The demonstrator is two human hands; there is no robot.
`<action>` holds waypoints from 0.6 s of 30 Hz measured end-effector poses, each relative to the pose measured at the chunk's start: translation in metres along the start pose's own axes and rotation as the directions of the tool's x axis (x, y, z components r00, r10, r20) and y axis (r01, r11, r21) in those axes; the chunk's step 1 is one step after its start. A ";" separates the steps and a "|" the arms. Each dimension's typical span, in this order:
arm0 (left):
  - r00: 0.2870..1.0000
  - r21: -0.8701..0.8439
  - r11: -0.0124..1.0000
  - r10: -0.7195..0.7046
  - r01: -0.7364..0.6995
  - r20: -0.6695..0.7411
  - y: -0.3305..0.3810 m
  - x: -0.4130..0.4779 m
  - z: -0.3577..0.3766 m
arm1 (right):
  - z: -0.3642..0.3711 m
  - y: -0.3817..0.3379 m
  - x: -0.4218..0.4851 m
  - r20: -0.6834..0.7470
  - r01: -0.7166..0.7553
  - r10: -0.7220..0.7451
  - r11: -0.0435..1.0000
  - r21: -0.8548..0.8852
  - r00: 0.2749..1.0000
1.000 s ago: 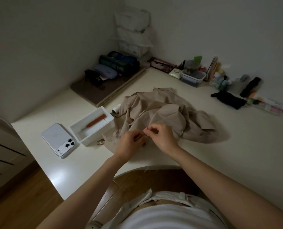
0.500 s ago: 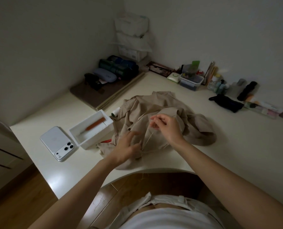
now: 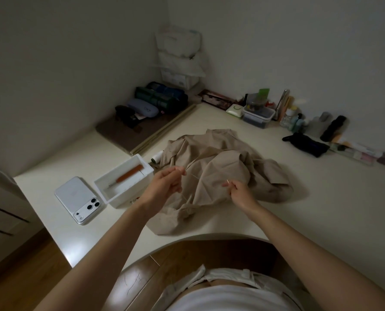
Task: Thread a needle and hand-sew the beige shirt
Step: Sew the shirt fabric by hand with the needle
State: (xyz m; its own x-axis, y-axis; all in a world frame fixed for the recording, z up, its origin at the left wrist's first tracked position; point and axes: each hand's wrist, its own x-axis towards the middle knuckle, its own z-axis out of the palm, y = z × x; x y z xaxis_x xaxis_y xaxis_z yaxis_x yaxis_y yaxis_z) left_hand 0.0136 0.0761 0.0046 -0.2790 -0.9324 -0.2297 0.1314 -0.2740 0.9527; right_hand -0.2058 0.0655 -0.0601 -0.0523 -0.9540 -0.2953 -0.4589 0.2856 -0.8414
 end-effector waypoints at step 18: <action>0.995 0.307 0.951 -0.004 -0.028 0.103 0.003 0.000 0.015 | 0.004 -0.055 -0.035 0.268 0.064 -0.174 0.925 0.375 0.948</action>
State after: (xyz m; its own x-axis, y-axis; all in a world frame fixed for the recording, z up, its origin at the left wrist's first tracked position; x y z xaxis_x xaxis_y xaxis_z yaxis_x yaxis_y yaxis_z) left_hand 0.0000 0.0786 0.0108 -0.3761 -0.9021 -0.2118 -0.1594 -0.1621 0.9738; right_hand -0.1753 0.0830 -0.0048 0.2678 -0.9292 -0.2548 -0.0950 0.2376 -0.9667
